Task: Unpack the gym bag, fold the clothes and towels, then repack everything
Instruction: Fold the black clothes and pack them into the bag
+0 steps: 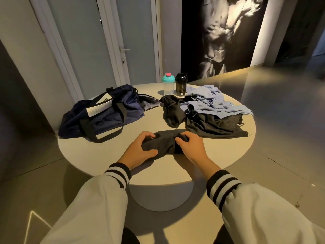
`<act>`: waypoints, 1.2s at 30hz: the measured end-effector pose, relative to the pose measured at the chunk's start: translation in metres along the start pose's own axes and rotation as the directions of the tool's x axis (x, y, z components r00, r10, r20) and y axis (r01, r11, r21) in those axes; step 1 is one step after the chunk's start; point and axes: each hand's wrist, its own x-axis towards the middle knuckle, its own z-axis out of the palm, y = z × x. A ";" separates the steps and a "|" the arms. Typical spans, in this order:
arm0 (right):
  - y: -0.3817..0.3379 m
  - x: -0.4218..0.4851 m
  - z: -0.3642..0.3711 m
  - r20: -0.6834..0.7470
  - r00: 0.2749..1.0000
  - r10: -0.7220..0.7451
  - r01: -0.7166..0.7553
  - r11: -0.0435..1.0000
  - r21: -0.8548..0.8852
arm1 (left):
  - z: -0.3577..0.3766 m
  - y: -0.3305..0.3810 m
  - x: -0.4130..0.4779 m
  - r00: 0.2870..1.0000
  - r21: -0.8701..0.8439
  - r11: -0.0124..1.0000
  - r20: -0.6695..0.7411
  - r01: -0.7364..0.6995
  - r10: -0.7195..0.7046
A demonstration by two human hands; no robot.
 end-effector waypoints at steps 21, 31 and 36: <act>0.010 -0.002 0.006 -0.166 0.986 -0.018 0.050 0.980 0.193 | 0.024 -0.011 0.023 0.810 -0.372 0.925 -0.517 0.079 -0.277; 0.020 -0.001 0.009 -0.223 0.969 -0.103 0.140 0.978 0.157 | 0.031 -0.021 0.020 0.914 -0.211 0.974 -0.373 0.085 -0.161; 0.022 -0.003 0.012 -0.112 0.992 -0.052 0.056 0.998 0.032 | 0.029 -0.027 0.024 0.901 -0.107 0.989 -0.410 0.106 -0.141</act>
